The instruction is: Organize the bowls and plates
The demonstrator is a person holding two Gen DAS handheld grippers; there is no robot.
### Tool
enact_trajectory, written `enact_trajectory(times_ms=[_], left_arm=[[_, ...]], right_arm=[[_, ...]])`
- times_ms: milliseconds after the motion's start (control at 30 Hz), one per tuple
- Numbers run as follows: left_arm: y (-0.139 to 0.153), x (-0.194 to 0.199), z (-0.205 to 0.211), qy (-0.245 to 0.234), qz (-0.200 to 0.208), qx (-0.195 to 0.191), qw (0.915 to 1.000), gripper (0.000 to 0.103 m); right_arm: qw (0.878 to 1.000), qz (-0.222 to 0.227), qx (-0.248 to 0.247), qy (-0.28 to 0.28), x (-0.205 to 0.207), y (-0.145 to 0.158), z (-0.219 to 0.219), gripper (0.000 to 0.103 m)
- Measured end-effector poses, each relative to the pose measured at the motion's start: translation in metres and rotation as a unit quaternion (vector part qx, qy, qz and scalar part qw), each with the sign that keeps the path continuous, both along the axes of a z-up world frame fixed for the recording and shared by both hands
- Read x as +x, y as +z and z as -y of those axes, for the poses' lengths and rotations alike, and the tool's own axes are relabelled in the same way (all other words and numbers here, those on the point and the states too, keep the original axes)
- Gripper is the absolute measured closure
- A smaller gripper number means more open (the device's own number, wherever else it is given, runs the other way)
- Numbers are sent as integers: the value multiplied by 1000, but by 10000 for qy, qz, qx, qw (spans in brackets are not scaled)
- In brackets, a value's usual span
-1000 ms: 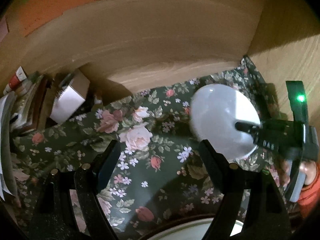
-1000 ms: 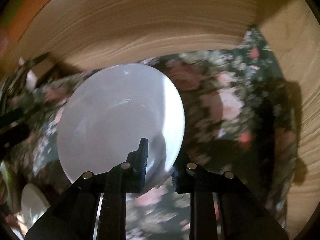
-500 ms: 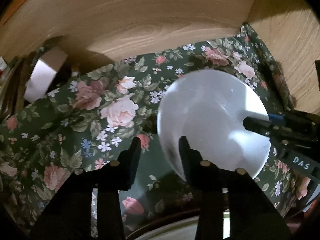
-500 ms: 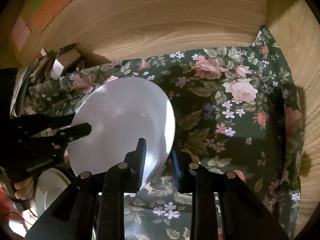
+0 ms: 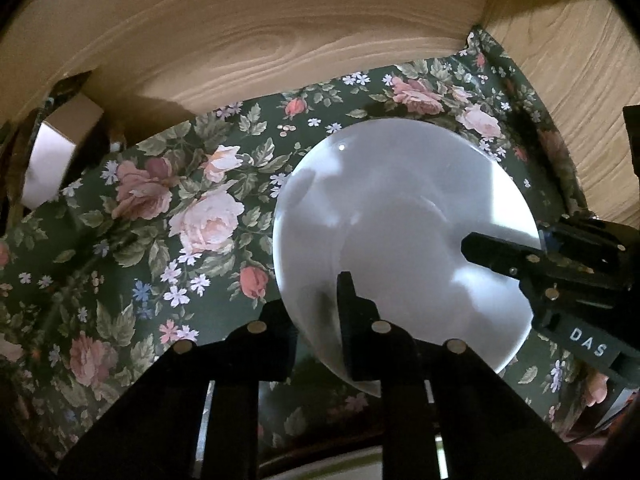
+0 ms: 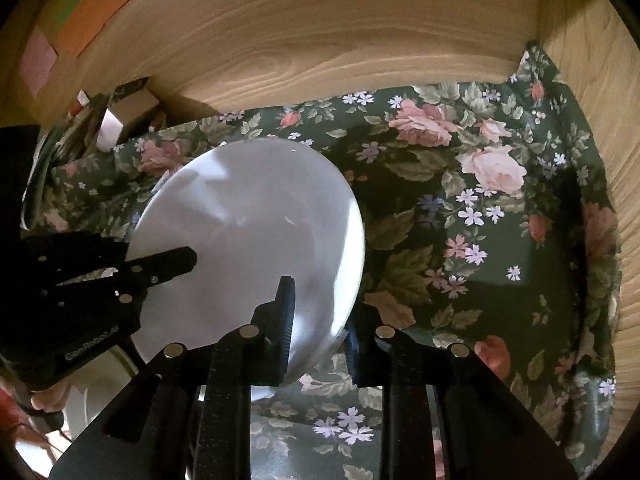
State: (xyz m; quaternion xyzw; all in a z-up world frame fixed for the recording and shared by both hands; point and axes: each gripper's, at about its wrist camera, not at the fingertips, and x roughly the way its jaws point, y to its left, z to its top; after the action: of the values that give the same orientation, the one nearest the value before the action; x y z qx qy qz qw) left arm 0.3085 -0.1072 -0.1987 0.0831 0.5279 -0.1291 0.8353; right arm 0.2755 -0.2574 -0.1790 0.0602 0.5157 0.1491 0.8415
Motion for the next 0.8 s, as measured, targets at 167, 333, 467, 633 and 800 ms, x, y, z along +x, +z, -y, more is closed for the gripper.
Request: enact_trajectory(times_ms=[167, 333, 467, 633, 800], left_arm=[[19, -8, -9, 39, 181, -128, 9997, 86], [42, -22, -15, 105, 425, -264, 9987, 86], [61, -38, -23, 152, 646, -351, 9972, 86], [78, -58, -34, 227, 840, -438, 9952, 86], [92, -77, -47, 323, 1023, -498, 9930, 86]], right_arm=[[9996, 280, 36, 18, -7, 21, -3, 83], [9983, 577, 47, 46, -18, 45, -8, 83], [9968, 789, 38, 102, -30, 63, -15, 83], [9945, 1026, 9, 196, -42, 81, -26, 83], [9927, 1167, 18, 308, -57, 92, -38, 83]])
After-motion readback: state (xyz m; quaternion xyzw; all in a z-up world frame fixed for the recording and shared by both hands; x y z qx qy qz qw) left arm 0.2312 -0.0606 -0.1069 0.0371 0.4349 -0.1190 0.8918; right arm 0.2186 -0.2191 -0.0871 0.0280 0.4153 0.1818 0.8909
